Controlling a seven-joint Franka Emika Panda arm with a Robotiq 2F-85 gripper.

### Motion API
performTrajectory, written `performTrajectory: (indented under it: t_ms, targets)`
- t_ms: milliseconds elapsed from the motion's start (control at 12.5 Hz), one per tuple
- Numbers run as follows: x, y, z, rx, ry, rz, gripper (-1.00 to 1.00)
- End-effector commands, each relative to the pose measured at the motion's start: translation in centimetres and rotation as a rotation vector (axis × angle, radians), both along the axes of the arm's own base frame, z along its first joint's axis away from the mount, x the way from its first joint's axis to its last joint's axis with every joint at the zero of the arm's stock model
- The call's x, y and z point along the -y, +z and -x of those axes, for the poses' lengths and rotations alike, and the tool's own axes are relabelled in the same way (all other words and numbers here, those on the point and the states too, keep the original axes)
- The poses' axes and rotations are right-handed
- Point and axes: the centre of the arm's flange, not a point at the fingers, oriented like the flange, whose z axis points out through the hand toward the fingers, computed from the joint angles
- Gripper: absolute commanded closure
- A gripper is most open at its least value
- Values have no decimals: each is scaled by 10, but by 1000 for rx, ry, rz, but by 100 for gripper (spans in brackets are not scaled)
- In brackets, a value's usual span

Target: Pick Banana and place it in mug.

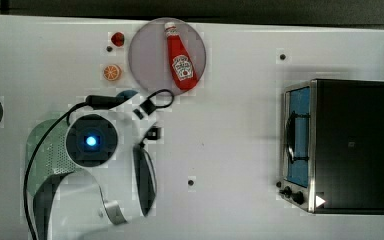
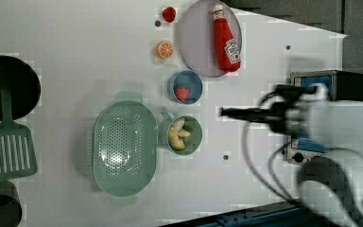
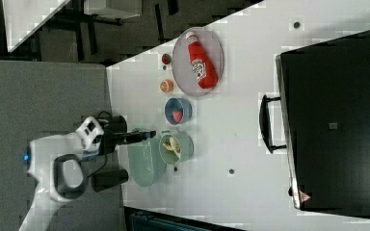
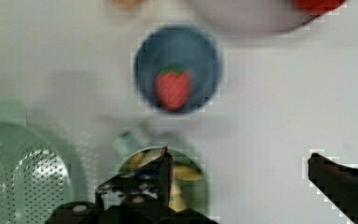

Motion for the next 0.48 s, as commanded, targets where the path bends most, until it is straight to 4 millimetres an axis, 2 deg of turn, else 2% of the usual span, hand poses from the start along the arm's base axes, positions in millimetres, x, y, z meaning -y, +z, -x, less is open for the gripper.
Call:
performTrajectory:
  t_ms: [80, 320, 480]
  targets:
    - [47, 93, 1, 57, -146, 10, -100]
    - [121, 145, 9, 37, -284, -1, -100]
    - [161, 172, 9, 66, -356, -15, -100]
